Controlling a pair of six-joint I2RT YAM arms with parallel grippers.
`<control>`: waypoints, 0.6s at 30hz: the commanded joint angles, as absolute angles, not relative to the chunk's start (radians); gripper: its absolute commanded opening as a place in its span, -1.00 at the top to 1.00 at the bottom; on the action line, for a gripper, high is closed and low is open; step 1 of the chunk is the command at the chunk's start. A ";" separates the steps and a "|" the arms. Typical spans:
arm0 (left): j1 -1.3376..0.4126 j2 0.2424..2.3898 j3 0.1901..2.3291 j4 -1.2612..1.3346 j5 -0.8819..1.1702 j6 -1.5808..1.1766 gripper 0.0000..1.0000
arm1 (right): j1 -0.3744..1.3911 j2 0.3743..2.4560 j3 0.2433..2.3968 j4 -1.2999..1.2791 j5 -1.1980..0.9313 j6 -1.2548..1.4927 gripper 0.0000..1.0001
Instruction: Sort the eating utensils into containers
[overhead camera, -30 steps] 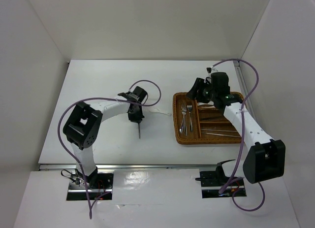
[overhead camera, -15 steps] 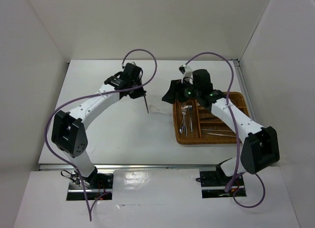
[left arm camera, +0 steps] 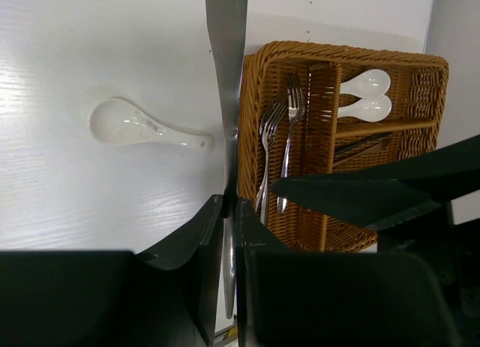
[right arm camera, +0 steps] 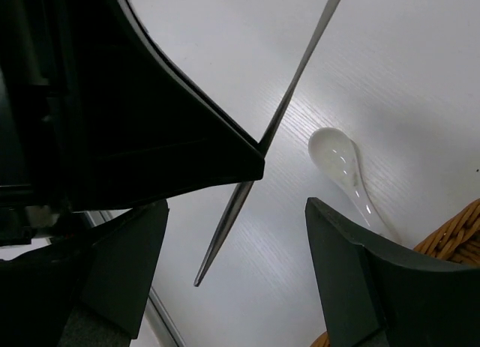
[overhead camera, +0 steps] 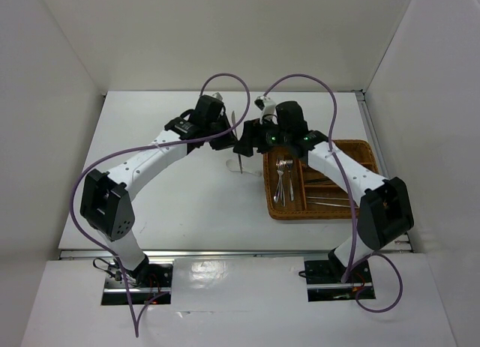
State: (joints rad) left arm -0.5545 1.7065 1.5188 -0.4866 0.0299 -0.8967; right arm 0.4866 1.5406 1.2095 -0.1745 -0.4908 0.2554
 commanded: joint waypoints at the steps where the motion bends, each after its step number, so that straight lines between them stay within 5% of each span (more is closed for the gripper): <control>1: -0.551 1.689 1.566 -0.422 0.060 -0.913 0.64 | 0.497 1.560 1.255 -0.130 -0.462 0.226 -0.62; 10: -0.551 1.678 1.566 -0.381 0.104 -0.904 0.64 | 0.506 1.589 1.246 -0.121 -0.462 0.225 -0.37; 18: -0.551 1.660 1.555 -0.377 0.115 -0.893 0.62 | 0.528 1.620 1.266 -0.130 -0.381 0.225 0.30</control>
State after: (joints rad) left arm -0.5518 1.7065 1.5192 -0.4397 0.0845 -0.8948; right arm 0.5198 1.6142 1.2137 -0.1715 -0.4225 0.2394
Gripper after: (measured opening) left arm 0.224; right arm 0.386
